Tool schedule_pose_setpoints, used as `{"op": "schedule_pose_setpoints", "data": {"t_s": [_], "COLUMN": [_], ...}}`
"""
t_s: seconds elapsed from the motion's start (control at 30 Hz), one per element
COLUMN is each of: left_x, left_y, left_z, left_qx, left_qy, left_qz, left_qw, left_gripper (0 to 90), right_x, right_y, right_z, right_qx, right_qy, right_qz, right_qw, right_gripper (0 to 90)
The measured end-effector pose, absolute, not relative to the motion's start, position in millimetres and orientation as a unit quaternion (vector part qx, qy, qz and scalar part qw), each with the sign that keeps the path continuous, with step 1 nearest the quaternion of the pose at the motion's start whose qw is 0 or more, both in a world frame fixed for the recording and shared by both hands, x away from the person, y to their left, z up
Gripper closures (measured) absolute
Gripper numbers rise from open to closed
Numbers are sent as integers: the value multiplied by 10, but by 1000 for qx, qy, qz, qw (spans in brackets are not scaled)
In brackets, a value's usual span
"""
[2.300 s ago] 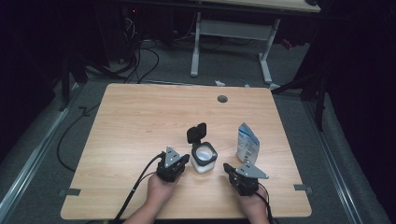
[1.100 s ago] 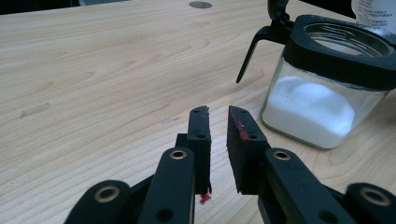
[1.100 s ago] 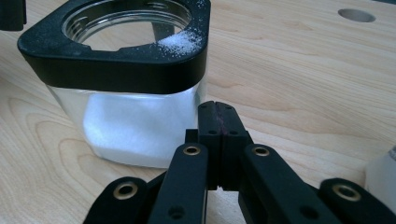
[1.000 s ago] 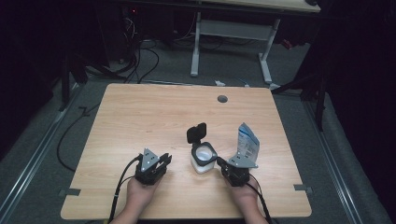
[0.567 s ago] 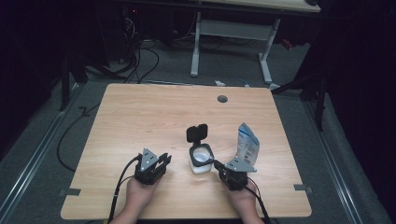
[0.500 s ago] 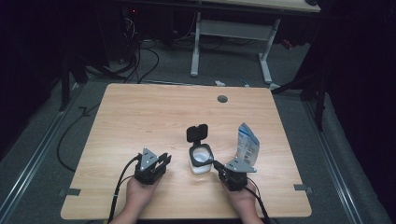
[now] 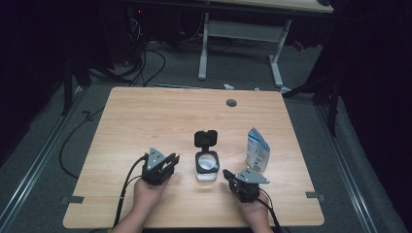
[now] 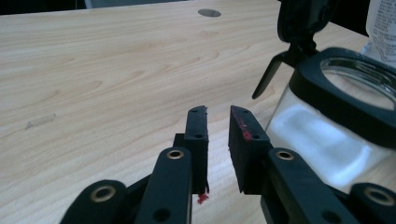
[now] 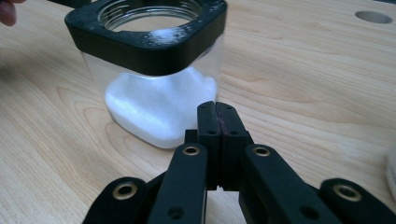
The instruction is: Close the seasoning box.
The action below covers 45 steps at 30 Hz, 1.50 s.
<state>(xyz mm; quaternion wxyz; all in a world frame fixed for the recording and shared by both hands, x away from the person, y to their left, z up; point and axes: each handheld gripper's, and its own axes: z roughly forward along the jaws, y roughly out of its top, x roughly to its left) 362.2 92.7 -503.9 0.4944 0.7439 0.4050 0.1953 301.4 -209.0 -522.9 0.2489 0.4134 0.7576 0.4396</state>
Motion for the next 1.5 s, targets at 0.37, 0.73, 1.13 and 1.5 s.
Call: {"op": "schedule_pose_setpoints", "data": {"t_s": [0.37,0.73,1.13,1.5], "left_x": [3963,4029,4018,3961], "left_y": [609,435,437,413], "left_z": [-4768,-4662,-4597,-4594], "left_qx": [741,740,738,739], "left_qy": [396,388,383,378], "left_qz": [204,208,207,208], "left_qw": [503,508,516,517], "left_gripper": [899,900,900,900], "right_x": [2945,2934,2970,2998], "right_y": [-2174,-2165,-2031,-1985], "right_z": [-5255,-5250,-5225,-5222], "right_qx": [421,416,406,404], "right_qy": [751,754,760,762], "right_qz": [442,445,444,441], "right_qw": [250,246,246,247], "right_gripper": [897,897,896,896]}}
